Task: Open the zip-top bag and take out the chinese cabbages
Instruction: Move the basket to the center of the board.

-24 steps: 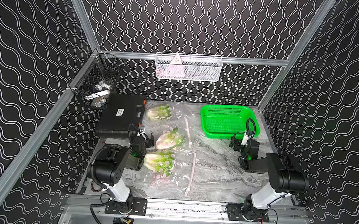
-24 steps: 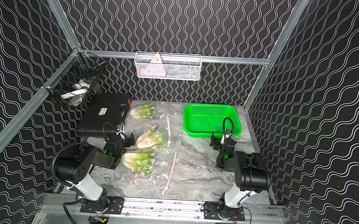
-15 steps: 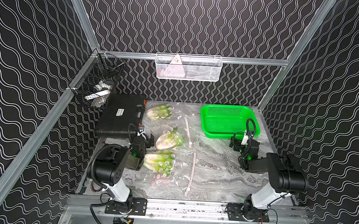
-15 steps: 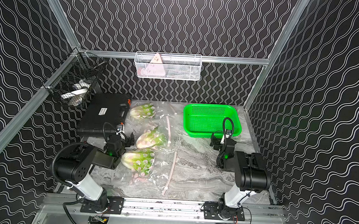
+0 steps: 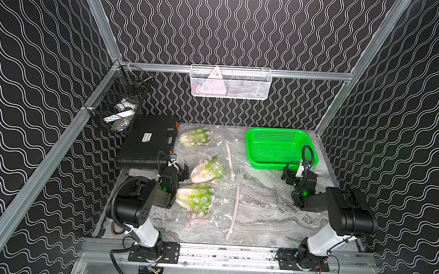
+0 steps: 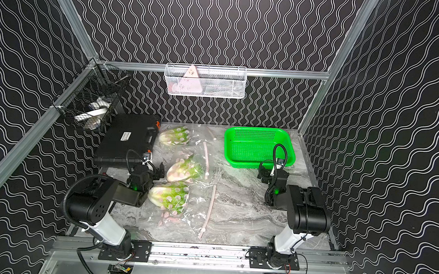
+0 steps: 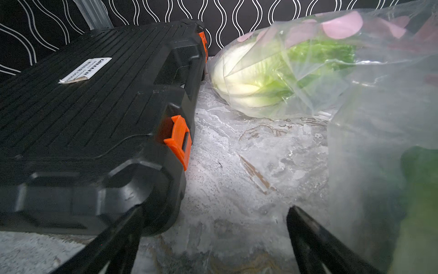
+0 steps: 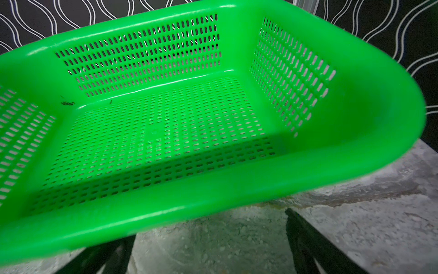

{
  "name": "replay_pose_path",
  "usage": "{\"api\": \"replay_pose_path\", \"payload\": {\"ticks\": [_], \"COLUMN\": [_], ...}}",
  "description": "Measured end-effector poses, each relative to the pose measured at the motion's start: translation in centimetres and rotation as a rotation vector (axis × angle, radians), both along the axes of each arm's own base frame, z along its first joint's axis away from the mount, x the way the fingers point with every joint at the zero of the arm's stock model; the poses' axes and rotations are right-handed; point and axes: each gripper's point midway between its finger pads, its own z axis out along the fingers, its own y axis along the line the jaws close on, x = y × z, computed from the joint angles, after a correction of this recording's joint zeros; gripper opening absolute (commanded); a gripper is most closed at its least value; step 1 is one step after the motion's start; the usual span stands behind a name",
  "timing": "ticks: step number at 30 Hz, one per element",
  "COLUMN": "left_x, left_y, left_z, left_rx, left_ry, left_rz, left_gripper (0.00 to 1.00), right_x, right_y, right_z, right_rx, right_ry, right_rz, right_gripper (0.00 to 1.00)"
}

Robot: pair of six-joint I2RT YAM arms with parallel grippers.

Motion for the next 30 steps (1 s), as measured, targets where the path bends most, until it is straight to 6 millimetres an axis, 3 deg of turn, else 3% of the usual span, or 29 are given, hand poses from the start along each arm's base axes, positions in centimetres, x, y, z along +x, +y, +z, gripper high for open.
{"api": "replay_pose_path", "payload": {"ticks": [6, 8, 10, 11, 14, 16, 18, 23, 26, 27, 30], "left_x": [-0.1, -0.5, -0.5, -0.4, 0.0, 0.0, -0.3, -2.3, -2.9, -2.9, -3.4], "left_y": [-0.2, -0.9, -2.2, -2.7, -3.0, -2.8, -2.9, -3.6, -4.8, -5.3, -6.6], "left_z": [0.2, 1.3, 4.1, 6.3, 15.2, 20.3, 22.6, 21.2, 20.8, 20.5, 19.1], "left_rx": [0.01, 0.044, 0.079, 0.095, 0.014, -0.058, -0.089, -0.079, -0.098, -0.105, -0.13], "left_ry": [-0.004, -0.02, -0.07, -0.099, -0.204, -0.242, -0.213, -0.001, 0.103, 0.139, 0.243], "left_rz": [0.009, 0.02, 0.033, 0.045, 0.107, 0.143, 0.147, 0.084, 0.018, -0.004, -0.067], "left_gripper": [0.99, 0.99, 0.99, 0.99, 0.99, 0.99, 0.99, 0.99, 0.99, 0.99, 0.99], "right_x": [-0.2, -0.6, -0.4, 0.3, 2.4, 2.6, 2.7, 3.5, 4.8, 5.5, 7.1], "right_y": [-0.3, -0.6, -0.7, -0.9, -1.6, -0.9, 0.2, -0.1, -3.5, -5.4, -8.7], "right_z": [0.1, 1.5, 5.2, 8.4, 18.9, 22.6, 23.6, 25.3, 24.3, 23.2, 19.4], "right_rx": [-0.01, -0.037, -0.03, 0.008, 0.12, 0.172, 0.209, 0.236, 0.308, 0.344, 0.445], "right_ry": [-0.002, -0.005, -0.032, -0.058, -0.153, -0.143, -0.044, 0.148, 0.242, 0.279, 0.404], "right_rz": [-0.019, -0.068, -0.105, -0.134, -0.164, -0.128, -0.083, -0.059, -0.086, -0.112, -0.146], "right_gripper": [1.0, 1.0, 0.99, 0.99, 1.0, 1.0, 1.0, 1.0, 1.0, 1.0, 1.0]}}
